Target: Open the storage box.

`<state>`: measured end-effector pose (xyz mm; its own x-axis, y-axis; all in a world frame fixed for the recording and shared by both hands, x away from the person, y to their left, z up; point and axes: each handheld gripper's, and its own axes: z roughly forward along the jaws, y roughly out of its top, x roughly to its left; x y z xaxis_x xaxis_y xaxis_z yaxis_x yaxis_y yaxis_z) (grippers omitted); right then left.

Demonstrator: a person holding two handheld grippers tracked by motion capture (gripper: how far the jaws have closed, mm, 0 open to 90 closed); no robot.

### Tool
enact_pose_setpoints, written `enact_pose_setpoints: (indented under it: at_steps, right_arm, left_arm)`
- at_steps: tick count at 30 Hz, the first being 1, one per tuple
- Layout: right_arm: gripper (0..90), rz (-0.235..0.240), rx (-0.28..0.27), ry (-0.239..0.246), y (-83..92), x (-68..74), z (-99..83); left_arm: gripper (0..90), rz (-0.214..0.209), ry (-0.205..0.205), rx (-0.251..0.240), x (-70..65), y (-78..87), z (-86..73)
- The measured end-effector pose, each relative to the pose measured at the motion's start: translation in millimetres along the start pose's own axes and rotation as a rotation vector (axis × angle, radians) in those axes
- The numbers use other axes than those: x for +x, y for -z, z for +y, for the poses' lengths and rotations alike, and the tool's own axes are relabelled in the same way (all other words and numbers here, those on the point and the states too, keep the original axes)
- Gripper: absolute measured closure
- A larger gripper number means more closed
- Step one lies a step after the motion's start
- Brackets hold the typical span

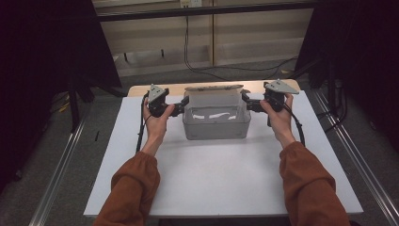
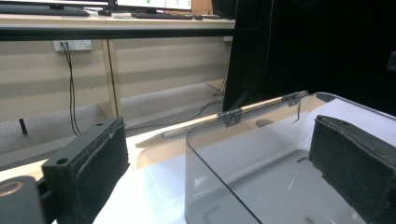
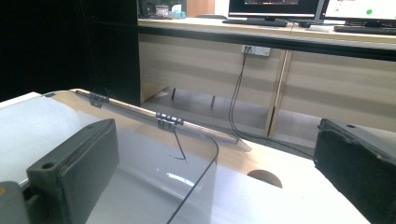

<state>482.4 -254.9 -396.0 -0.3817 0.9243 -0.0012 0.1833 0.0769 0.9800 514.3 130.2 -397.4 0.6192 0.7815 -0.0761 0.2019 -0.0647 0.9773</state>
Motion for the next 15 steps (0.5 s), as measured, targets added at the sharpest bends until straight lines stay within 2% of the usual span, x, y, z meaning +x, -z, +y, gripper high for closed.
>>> enact_pose_setpoints:
  at_steps: [6, 9, 11, 13, 15]
  right_arm:
    - [0.0, -0.007, -0.009, 0.003, 9.3, 3.1, -4.2]
    - [0.0, -0.006, -0.012, 0.003, 14.2, 4.1, -7.3]
    - [0.0, -0.007, -0.011, 0.006, 17.2, 5.7, -8.4]
    - [0.0, -0.008, -0.009, 0.003, 20.4, 7.1, -9.5]
    - [0.0, -0.01, -0.005, 0.0, 24.2, 8.5, -10.4]
  left_arm:
    - [3.0, 0.005, 0.003, -0.013, -0.5, 13.8, 1.3]
    - [1.3, -0.017, -0.003, -0.021, -1.6, 19.4, 0.2]
    - [1.5, -0.011, -0.012, -0.011, -2.0, 23.6, -0.6]
    - [1.5, -0.003, -0.003, -0.028, -3.6, 28.1, -1.6]
    - [1.6, -0.006, -0.012, -0.026, -5.0, 33.6, -2.9]
